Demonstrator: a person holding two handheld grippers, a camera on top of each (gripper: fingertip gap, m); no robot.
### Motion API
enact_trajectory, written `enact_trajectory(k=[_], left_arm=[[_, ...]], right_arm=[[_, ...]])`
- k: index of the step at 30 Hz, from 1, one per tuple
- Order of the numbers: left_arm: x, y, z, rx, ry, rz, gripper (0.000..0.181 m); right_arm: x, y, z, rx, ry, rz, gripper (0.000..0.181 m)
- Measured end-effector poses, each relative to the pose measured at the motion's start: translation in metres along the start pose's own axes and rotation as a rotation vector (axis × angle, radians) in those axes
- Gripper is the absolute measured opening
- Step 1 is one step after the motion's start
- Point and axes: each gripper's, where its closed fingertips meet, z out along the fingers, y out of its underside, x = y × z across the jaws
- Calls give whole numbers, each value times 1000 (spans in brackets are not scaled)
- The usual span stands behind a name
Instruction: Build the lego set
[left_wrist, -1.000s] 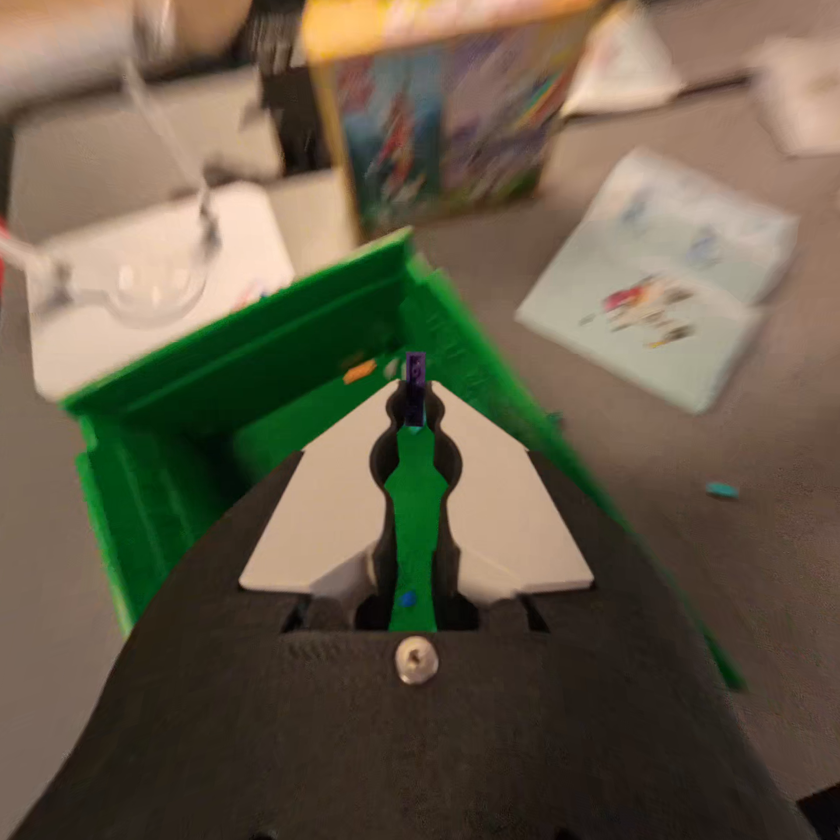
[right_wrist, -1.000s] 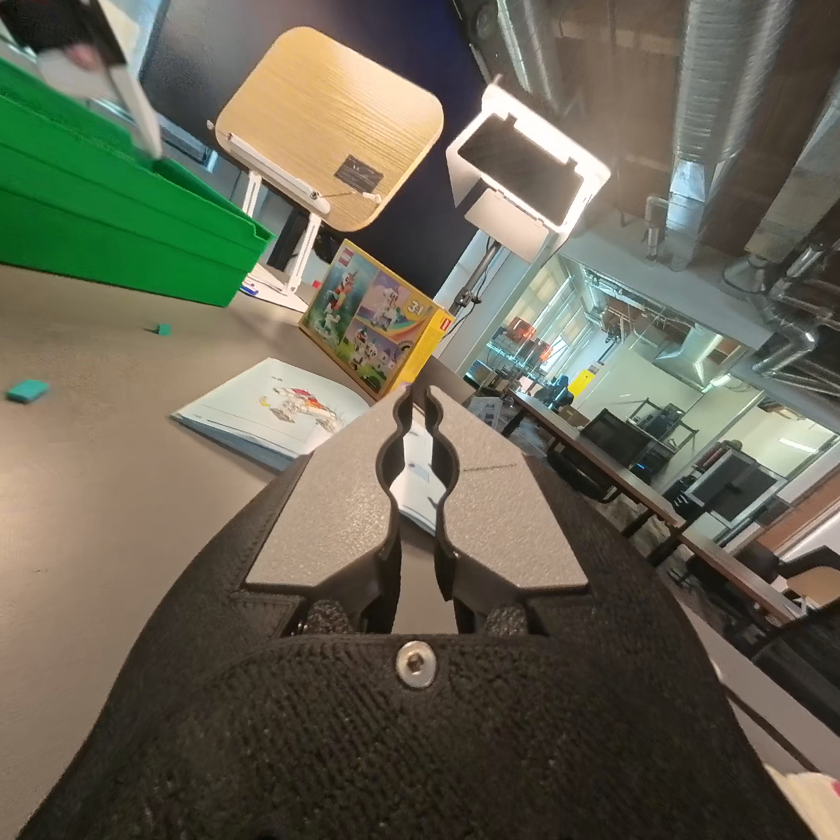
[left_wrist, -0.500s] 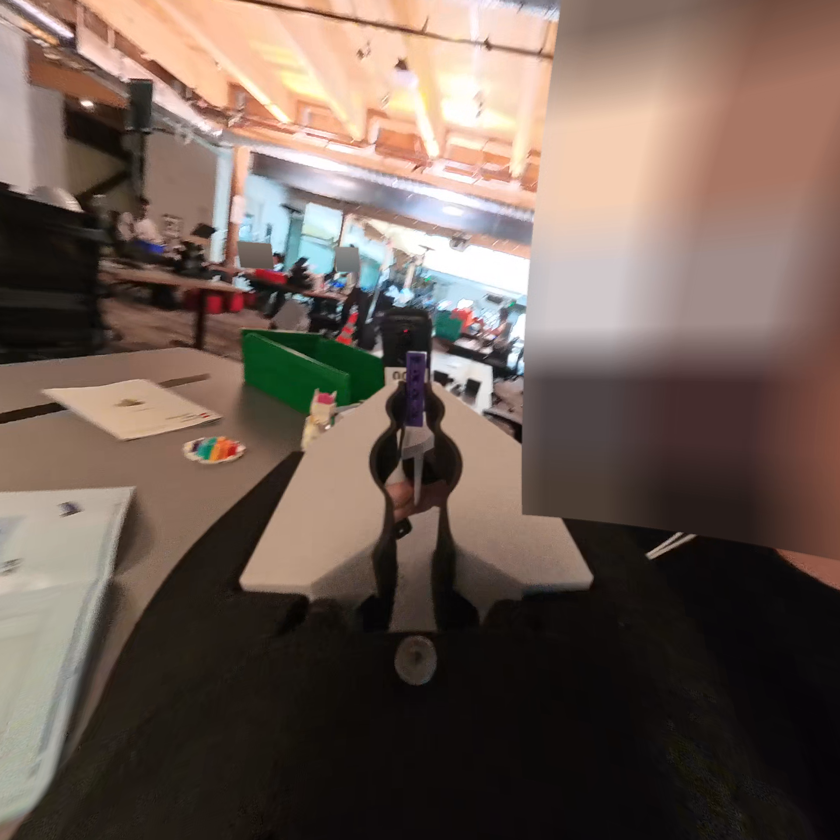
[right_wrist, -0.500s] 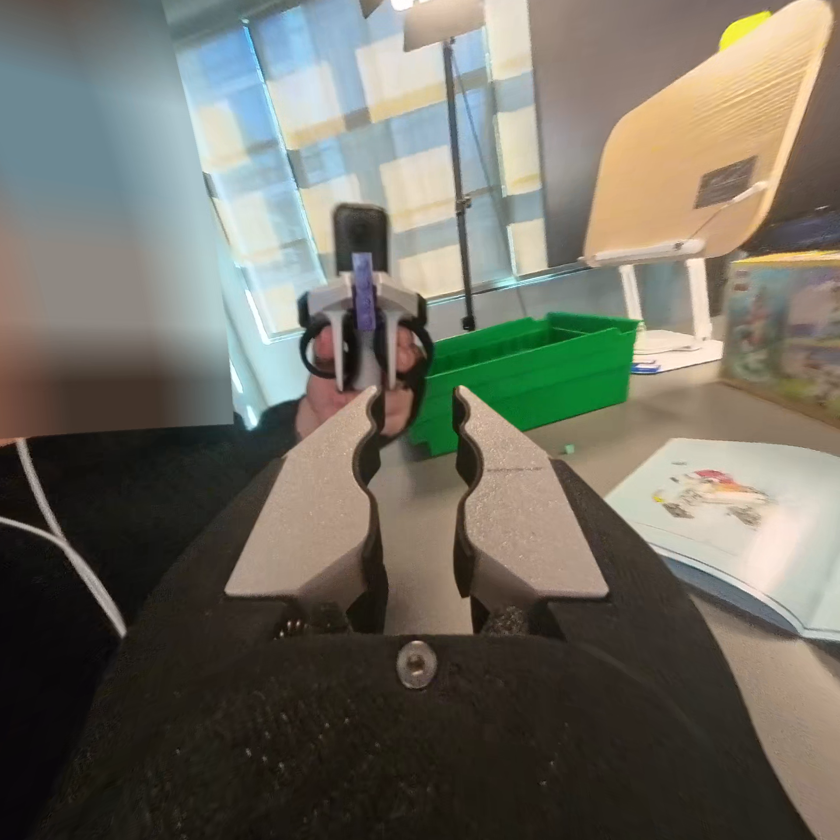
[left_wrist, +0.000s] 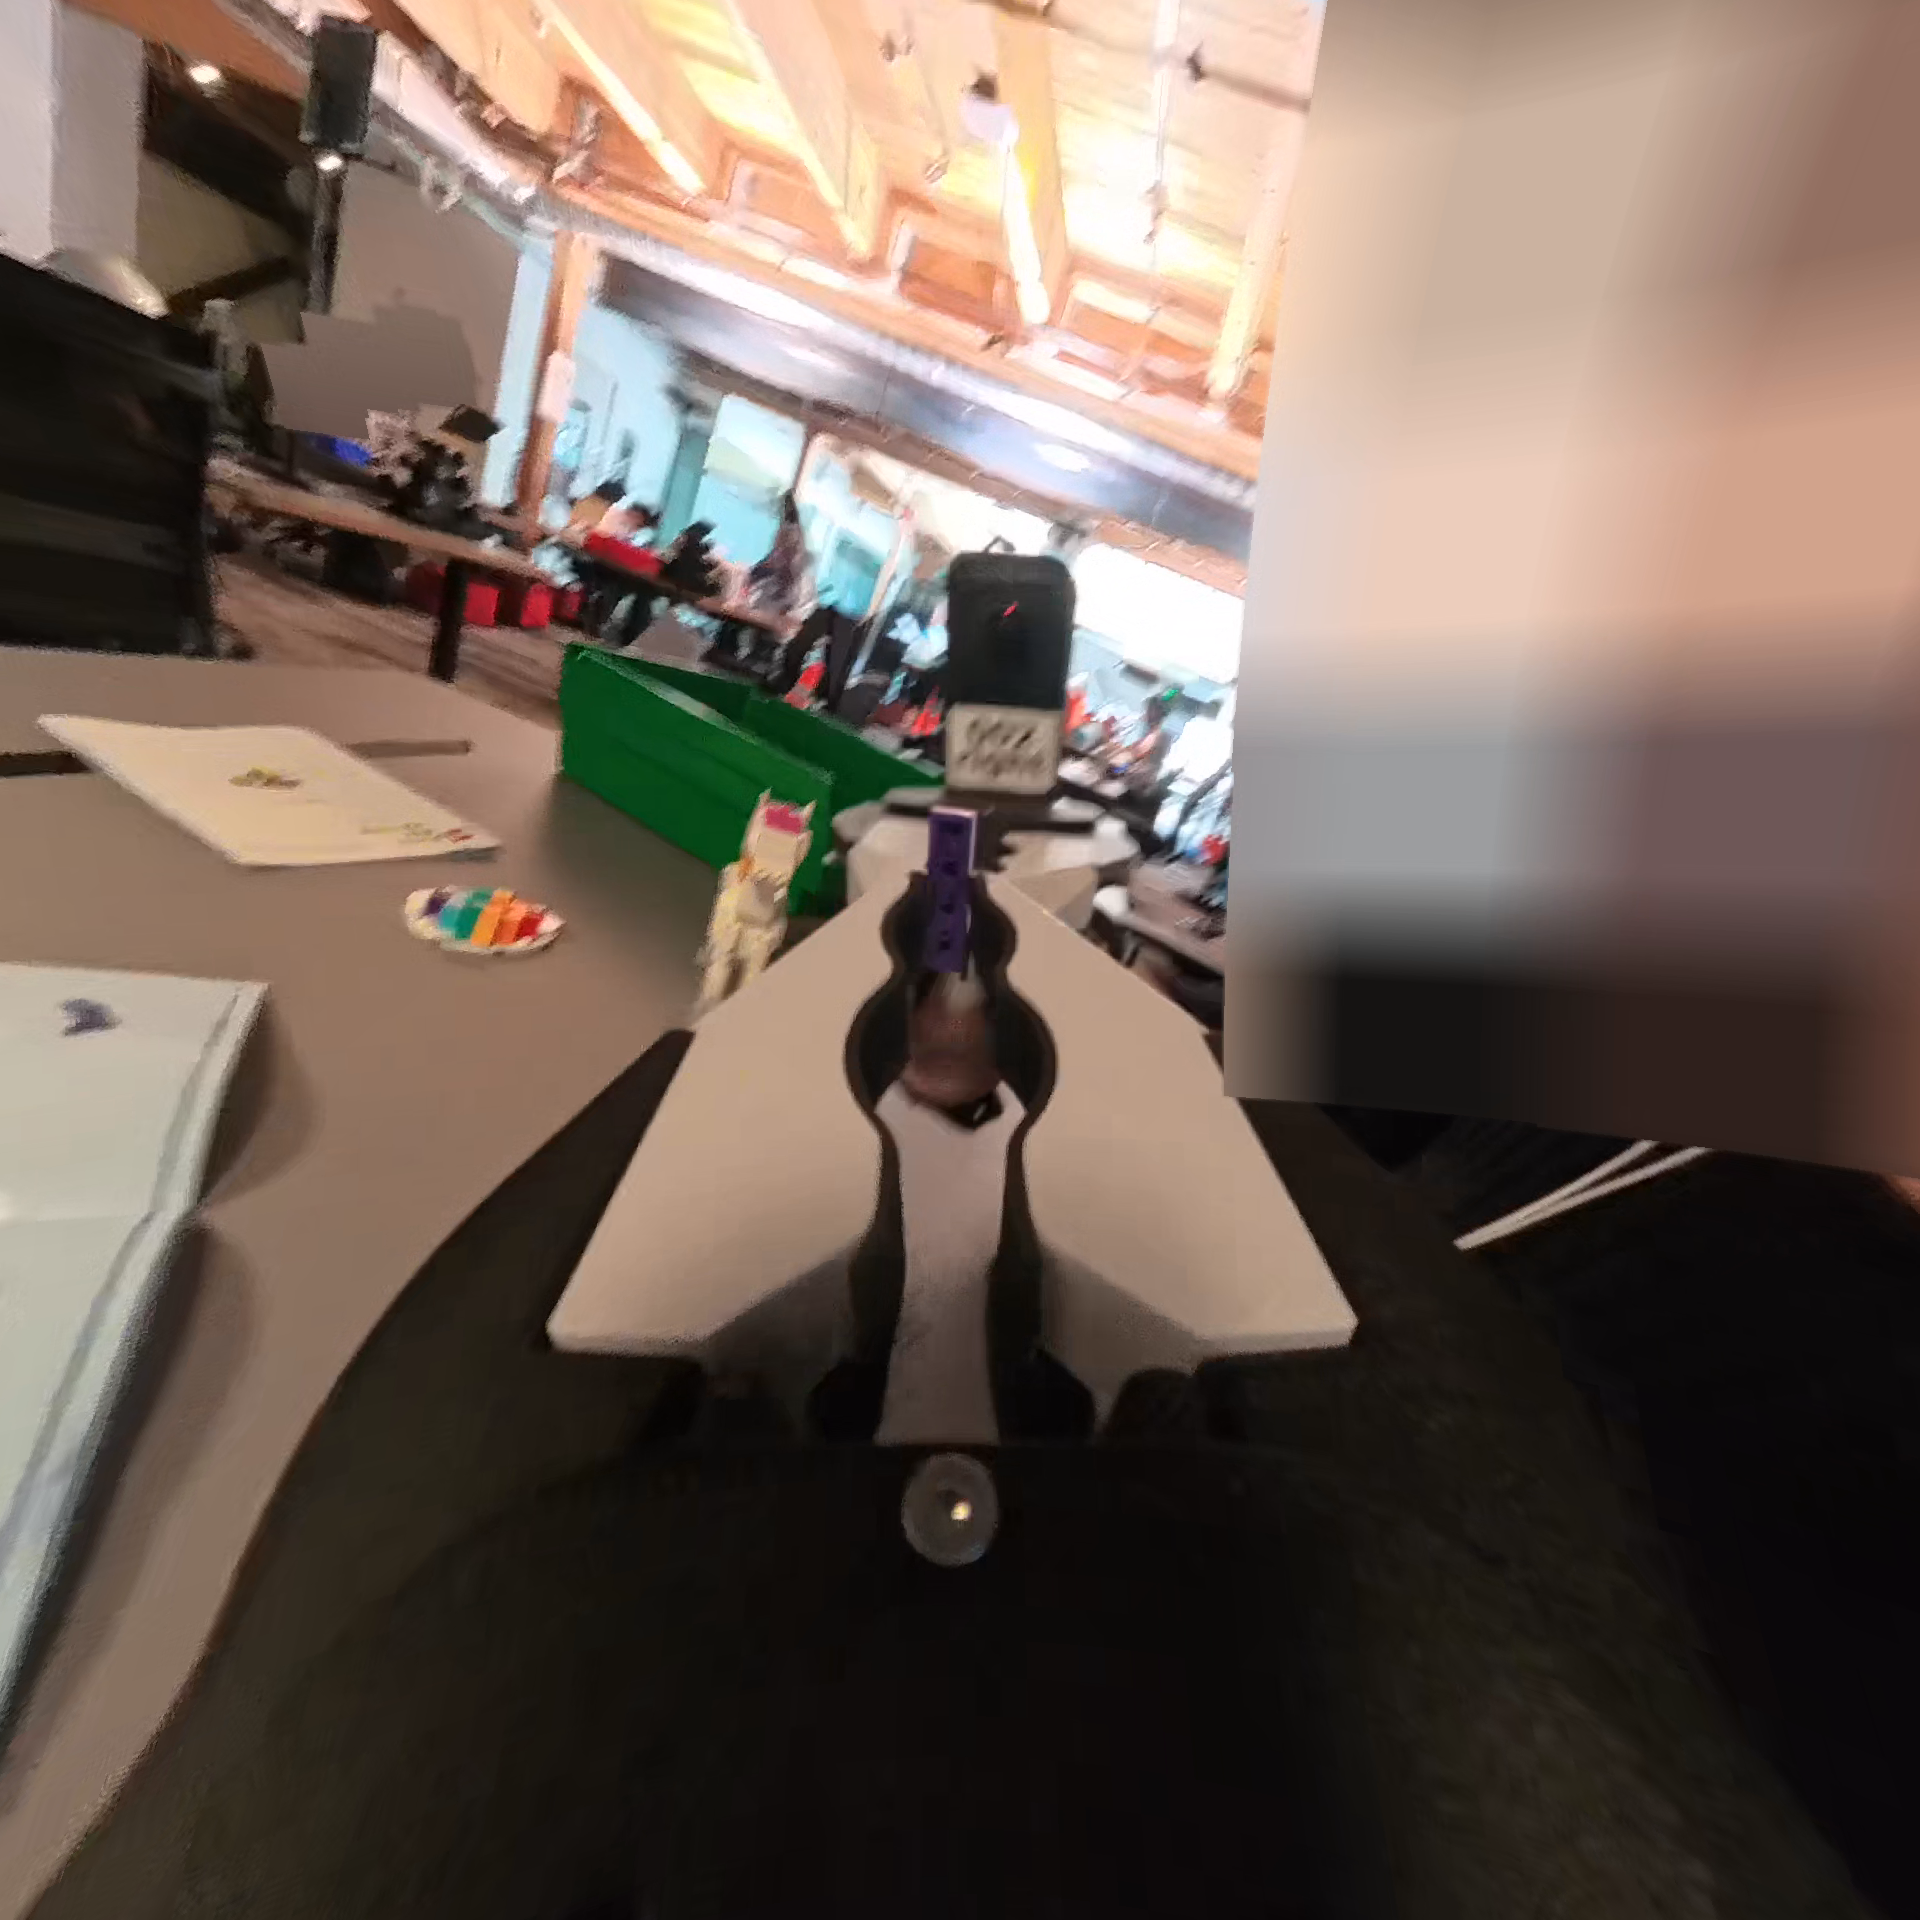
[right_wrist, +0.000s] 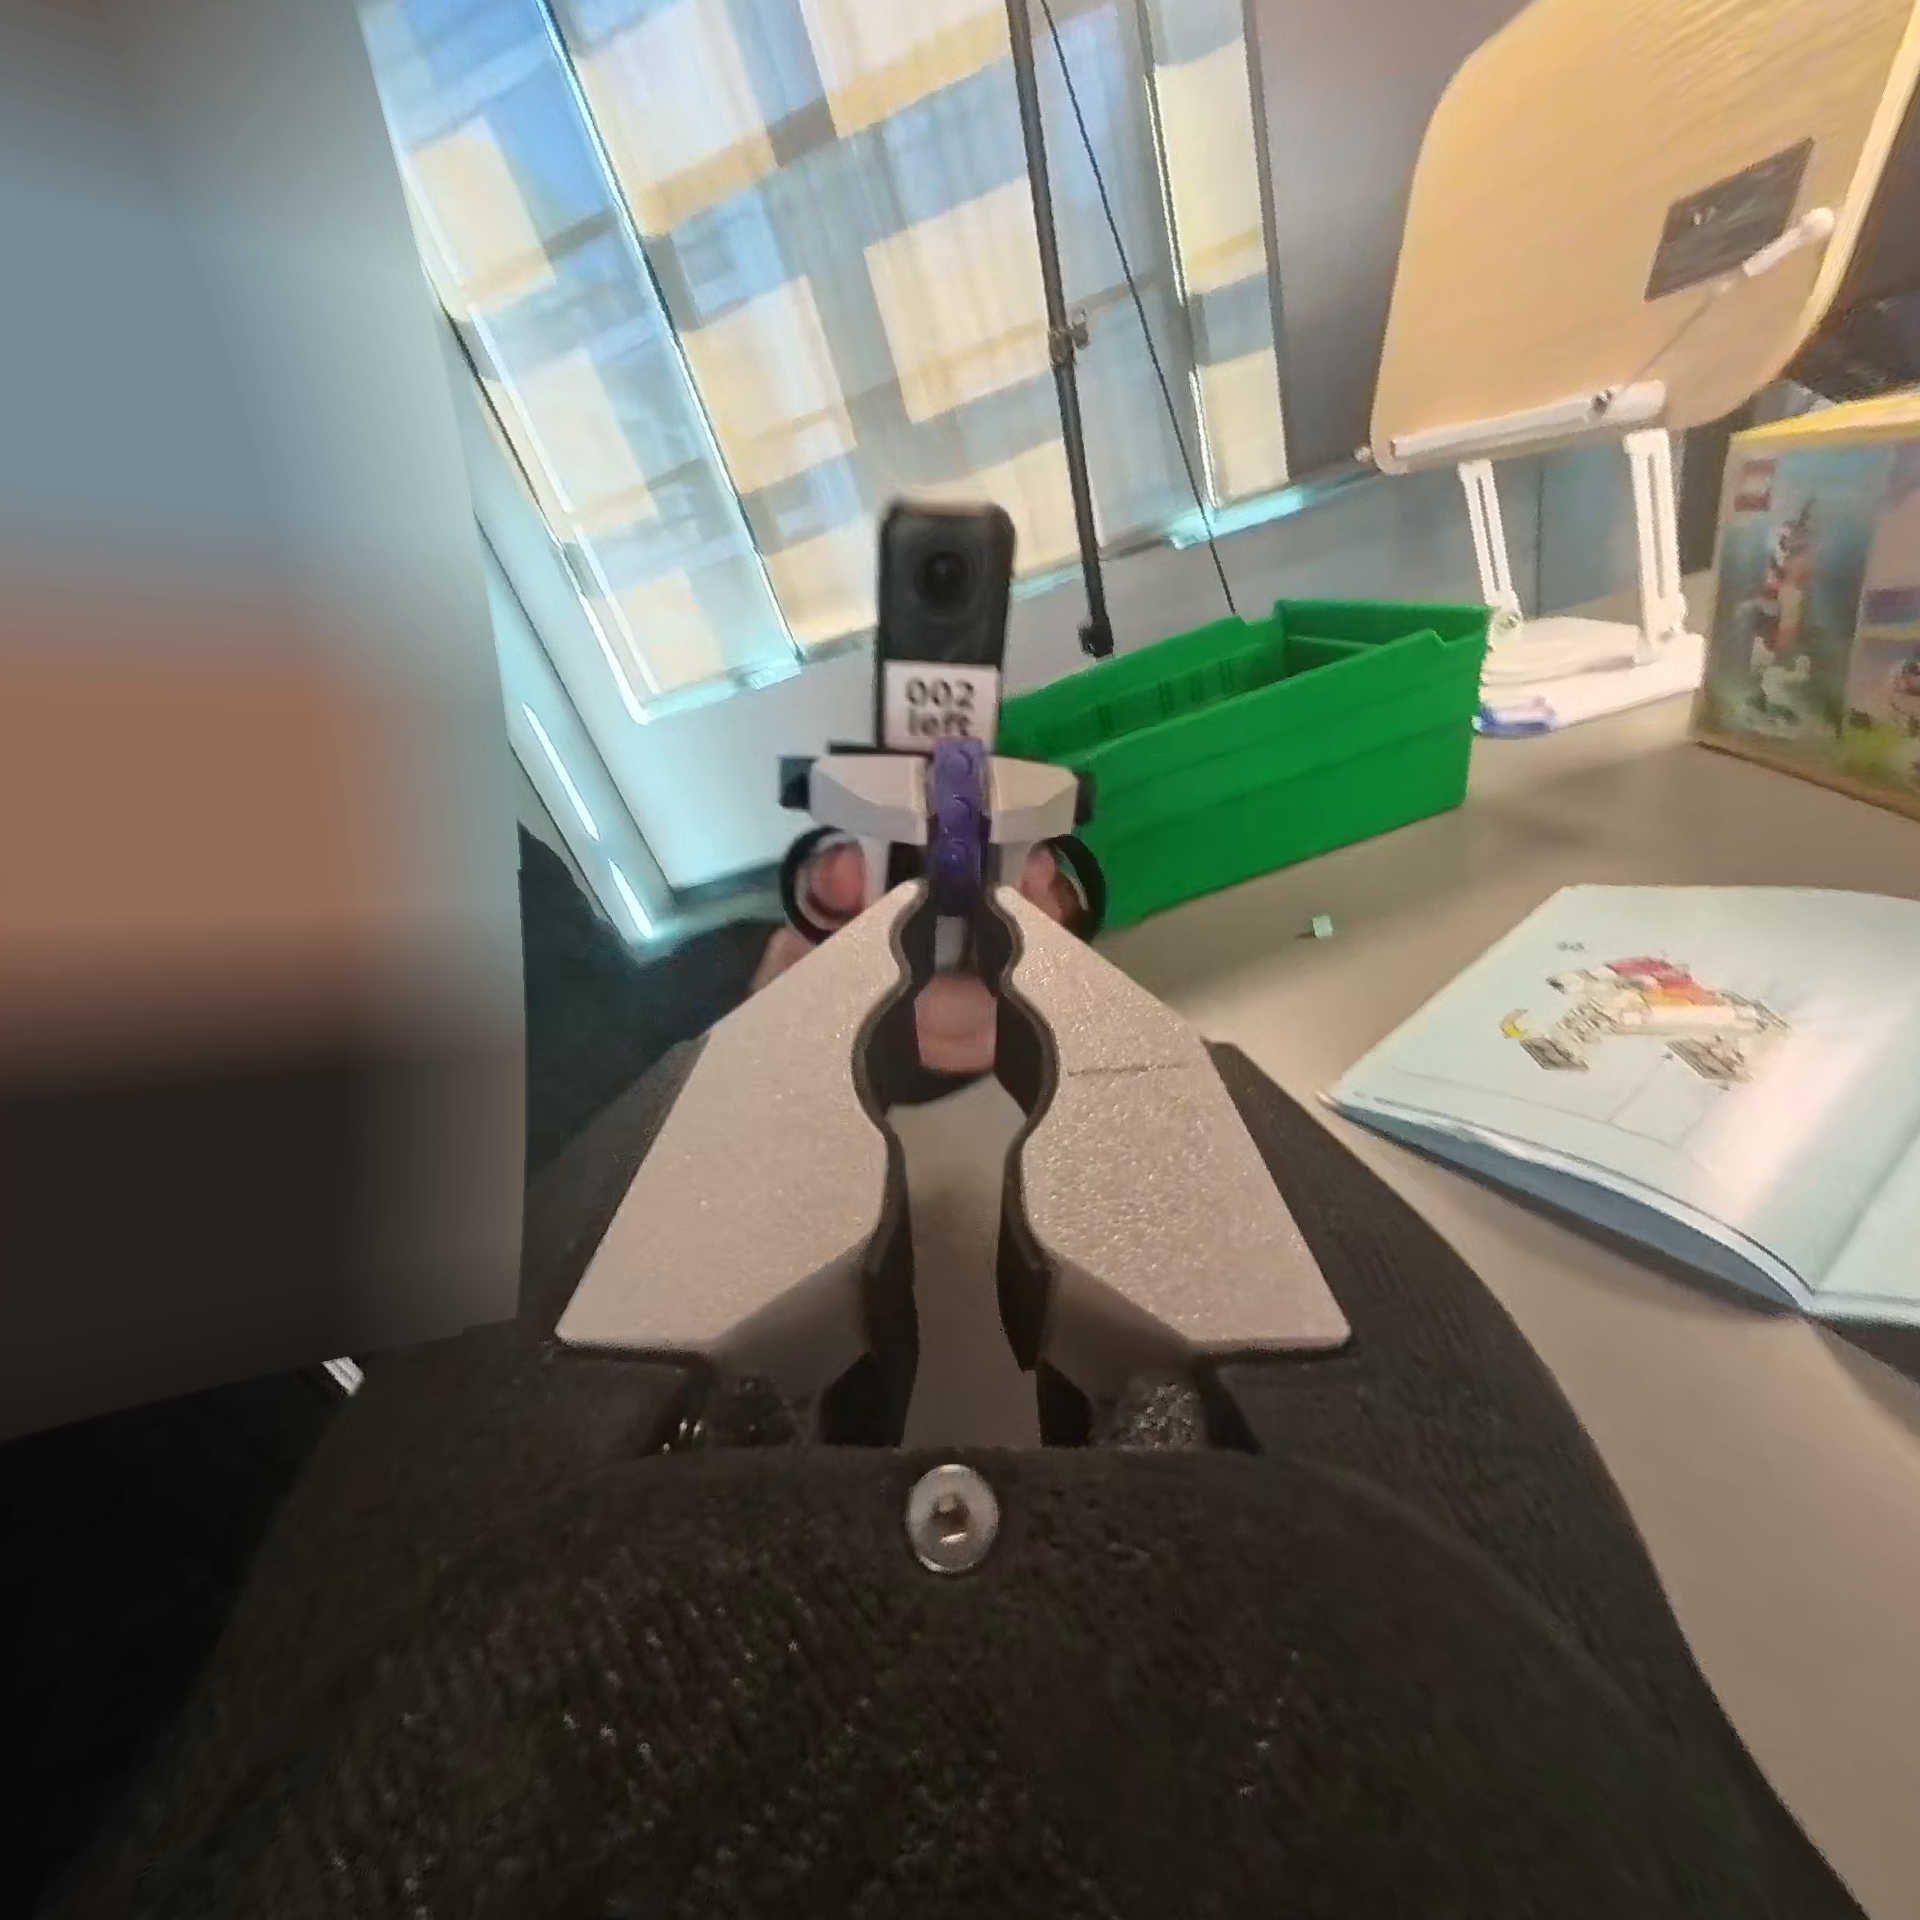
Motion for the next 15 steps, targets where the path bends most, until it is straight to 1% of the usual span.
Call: enact_trajectory(k=[1,2,3,4,6,8,10,12,15], left_arm=[[-8,7,-3,-36,-60,36,7],[-15,10,-8,-56,-117,83,11],[-22,10,-14,-59,-174,125,16],[-28,9,-20,-60,-225,167,17],[-39,8,-32,-68,-318,251,18],[-45,11,-39,-96,-374,323,15],[-46,16,-40,-125,-391,357,16],[-46,21,-41,-144,-397,372,23],[-51,26,-45,-166,-435,394,28]], right_arm=[[8,8,-3,-73,44,-15,5],[17,20,-7,-179,96,-27,6],[27,38,-13,-321,149,-27,5],[37,56,-23,-477,213,-18,6],[57,83,-43,-743,374,-34,6],[59,101,-55,-946,423,-64,6],[58,112,-60,-1077,423,-88,6],[58,122,-68,-1197,419,-105,6],[57,130,-77,-1324,394,-123,7]])
